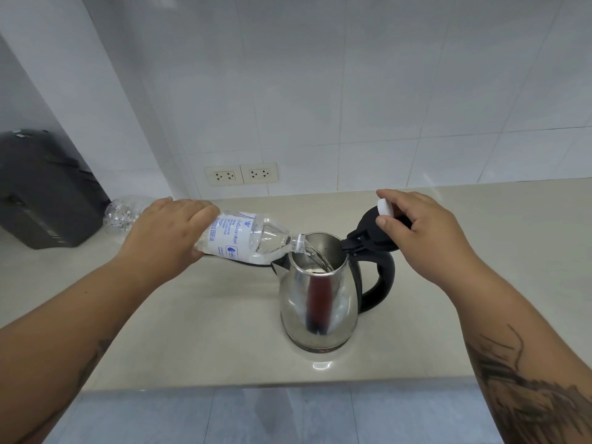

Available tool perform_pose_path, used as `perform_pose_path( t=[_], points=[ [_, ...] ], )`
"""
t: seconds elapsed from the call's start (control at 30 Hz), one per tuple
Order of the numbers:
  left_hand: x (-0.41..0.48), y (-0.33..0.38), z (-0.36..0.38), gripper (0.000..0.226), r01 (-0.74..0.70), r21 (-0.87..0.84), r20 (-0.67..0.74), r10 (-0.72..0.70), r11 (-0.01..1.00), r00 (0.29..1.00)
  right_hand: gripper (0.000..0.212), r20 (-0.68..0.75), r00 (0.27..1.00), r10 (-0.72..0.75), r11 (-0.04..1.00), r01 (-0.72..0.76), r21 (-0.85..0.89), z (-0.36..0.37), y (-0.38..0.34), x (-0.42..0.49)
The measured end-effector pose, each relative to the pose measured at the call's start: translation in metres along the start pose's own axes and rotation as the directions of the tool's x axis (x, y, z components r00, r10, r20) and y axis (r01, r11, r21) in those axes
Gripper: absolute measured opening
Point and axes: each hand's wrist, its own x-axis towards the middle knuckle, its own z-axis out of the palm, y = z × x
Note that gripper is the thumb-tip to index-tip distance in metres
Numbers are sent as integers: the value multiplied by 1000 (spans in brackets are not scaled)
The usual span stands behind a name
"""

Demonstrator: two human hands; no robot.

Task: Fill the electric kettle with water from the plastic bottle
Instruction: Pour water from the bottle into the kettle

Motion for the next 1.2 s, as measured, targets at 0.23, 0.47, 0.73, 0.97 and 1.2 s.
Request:
perform_pose_path(
  t=[0.23, 0.47, 0.73, 0.97, 1.2],
  points=[
    [1, -1, -1, 64, -9, 8, 12, 8, 1000, 1000, 40, -14, 1000, 7, 1000, -7, 11, 1, -1, -1],
    [1, -2, 0, 65, -8, 6, 27, 8, 1000, 1000, 40, -15, 1000, 12, 1000, -12, 10, 1, -2, -2],
    [2, -3, 2, 64, -14, 8, 10, 14, 1000, 1000, 40, -5, 1000, 11, 1000, -11, 3, 1, -3, -2],
    [2, -3, 3, 64, -15, -4, 4, 15, 1000, 1000, 40, 3, 1000, 17, 1000, -17, -9, 1, -4, -2],
    [2, -3, 4, 64, -18, -22, -10, 18, 1000, 1000, 39, -9, 1000, 22, 1000, -22, -2, 0, -6, -2]
  ],
)
